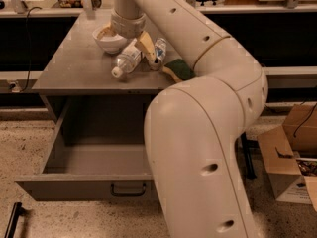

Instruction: Pick blue plastic bottle from top drawer and place on counter

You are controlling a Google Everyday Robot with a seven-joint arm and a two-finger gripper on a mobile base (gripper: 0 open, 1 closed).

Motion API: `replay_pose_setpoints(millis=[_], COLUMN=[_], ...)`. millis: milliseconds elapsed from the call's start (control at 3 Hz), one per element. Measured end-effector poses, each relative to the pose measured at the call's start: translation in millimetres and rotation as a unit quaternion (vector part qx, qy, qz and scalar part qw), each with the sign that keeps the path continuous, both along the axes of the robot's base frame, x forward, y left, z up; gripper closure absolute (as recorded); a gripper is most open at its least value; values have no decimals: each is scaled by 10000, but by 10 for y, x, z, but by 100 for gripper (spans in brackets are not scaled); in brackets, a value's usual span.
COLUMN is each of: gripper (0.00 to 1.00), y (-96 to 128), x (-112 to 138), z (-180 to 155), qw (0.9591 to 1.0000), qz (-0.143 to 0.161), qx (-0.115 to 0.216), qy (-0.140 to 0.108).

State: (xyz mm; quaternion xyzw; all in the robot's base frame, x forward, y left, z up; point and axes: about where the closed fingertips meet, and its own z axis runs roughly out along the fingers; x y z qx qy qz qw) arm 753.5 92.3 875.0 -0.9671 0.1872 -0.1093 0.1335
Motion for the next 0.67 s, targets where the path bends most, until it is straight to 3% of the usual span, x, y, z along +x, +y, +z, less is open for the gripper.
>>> replay_pose_setpoints(millis=[333,667], gripper=[0,0], y=[-26,-27], x=[-134,-145], z=[285,321], qw=[9997,9996], qz=[33,37], qx=[-86,-72], qy=[-242,-272])
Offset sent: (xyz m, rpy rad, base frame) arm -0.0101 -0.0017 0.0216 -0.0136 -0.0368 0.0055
